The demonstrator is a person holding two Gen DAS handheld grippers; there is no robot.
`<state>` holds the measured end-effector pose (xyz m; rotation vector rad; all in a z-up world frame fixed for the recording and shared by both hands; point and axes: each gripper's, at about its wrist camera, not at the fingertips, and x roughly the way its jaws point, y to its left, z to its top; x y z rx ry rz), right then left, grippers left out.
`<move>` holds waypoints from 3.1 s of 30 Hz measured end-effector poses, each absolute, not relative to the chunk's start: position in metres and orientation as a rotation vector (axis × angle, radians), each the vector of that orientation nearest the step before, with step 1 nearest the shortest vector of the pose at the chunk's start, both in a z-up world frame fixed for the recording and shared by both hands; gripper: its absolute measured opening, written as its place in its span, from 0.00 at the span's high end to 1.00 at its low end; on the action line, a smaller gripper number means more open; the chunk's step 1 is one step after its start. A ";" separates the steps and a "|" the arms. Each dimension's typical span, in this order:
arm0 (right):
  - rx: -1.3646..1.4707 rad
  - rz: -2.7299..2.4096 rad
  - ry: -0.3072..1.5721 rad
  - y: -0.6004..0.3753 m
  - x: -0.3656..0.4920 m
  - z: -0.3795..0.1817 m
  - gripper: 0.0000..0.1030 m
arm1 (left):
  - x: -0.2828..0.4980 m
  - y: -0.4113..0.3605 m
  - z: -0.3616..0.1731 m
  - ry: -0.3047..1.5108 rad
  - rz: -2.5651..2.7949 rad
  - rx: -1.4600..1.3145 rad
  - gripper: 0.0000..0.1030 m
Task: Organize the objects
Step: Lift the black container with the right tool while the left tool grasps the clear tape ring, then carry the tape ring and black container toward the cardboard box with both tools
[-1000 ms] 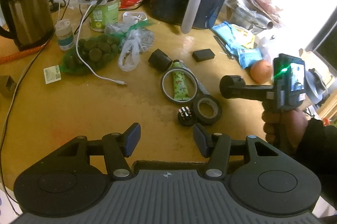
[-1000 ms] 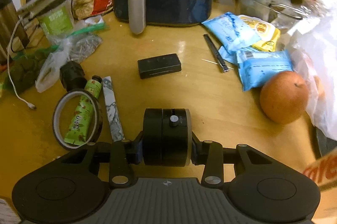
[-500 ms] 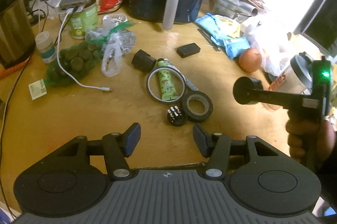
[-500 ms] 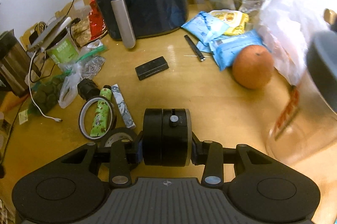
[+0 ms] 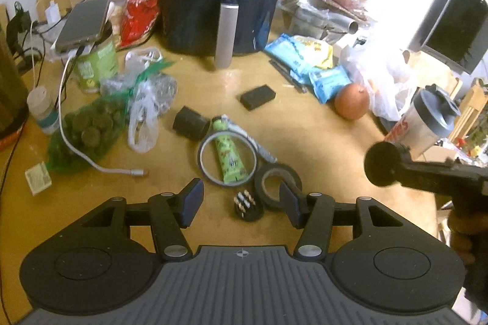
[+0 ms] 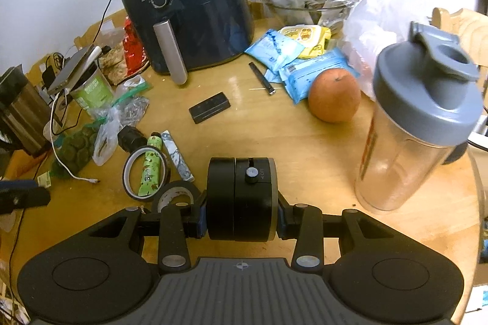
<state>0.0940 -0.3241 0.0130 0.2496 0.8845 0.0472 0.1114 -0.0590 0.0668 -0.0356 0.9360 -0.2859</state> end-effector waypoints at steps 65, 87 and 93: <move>0.275 -0.080 0.880 -0.346 0.032 0.029 0.58 | 0.184 -0.061 0.024 0.934 -0.317 0.094 0.93; 0.251 0.053 0.857 -0.300 0.019 0.039 0.58 | 0.092 -0.039 0.060 0.961 -0.328 -0.024 0.93; 0.245 0.078 0.844 -0.288 0.014 0.044 0.58 | 0.069 -0.039 0.064 0.956 -0.375 -0.034 0.93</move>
